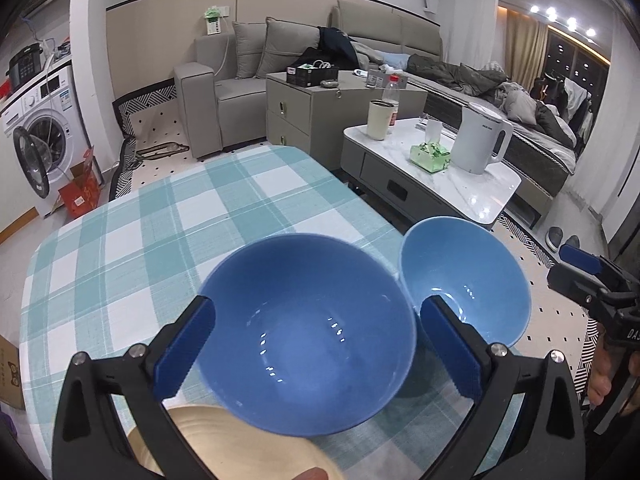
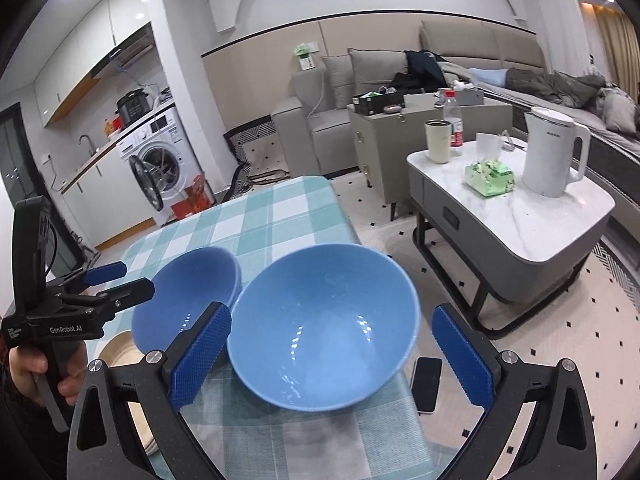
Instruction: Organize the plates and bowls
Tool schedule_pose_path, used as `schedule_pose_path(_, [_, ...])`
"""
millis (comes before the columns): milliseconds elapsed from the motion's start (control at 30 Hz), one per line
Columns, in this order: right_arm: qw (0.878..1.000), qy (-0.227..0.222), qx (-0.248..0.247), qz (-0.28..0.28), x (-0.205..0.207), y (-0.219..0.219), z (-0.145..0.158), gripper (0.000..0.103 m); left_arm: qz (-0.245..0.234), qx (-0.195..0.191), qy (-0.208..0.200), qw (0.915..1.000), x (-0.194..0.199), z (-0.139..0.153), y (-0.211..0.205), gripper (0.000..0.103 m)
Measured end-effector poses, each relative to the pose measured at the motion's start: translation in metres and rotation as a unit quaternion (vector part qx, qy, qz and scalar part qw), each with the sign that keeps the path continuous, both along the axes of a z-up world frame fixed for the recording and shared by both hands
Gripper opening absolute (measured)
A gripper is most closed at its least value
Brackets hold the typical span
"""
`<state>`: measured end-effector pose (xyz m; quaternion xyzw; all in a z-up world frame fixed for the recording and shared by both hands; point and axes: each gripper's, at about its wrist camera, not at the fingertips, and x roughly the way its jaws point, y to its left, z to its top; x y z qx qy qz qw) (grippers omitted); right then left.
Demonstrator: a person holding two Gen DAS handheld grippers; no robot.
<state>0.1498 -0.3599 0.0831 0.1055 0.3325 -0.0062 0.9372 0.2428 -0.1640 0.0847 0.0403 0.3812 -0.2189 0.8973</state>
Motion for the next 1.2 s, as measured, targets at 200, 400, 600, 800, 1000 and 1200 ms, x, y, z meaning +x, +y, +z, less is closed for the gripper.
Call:
schedule_pose_path(200, [0.999,0.017,-0.005,-0.027,0.001,-0.015,-0.011,0.102,-0.015,0.013,-0.01,0.9998,0.002,0.004,-0.029,0.103])
schedule_pose_path(400, [0.999,0.031,0.001,-0.03,0.01,-0.026,-0.023,0.102,-0.036,0.019,-0.009,0.9991,0.005,0.003,-0.053,0.103])
schedule_pose_path(600, [0.998,0.052,0.017,-0.027,0.018,-0.029,-0.038,0.102,-0.06,0.043,-0.002,0.9973,0.01,-0.003,-0.076,0.102])
schedule_pose_path(800, [0.998,0.066,0.005,-0.016,0.026,-0.02,-0.049,0.102,-0.073,0.05,-0.005,0.9961,0.015,-0.007,-0.091,0.098])
schedule_pose_path(1000, [0.997,0.08,0.015,-0.013,0.029,-0.027,-0.058,0.101,-0.09,0.073,-0.007,0.9932,0.022,-0.016,-0.106,0.08])
schedule_pose_path(1200, [0.996,0.089,0.021,-0.008,0.031,-0.031,-0.065,0.101,-0.11,0.084,0.001,0.9904,0.027,-0.025,-0.121,0.053])
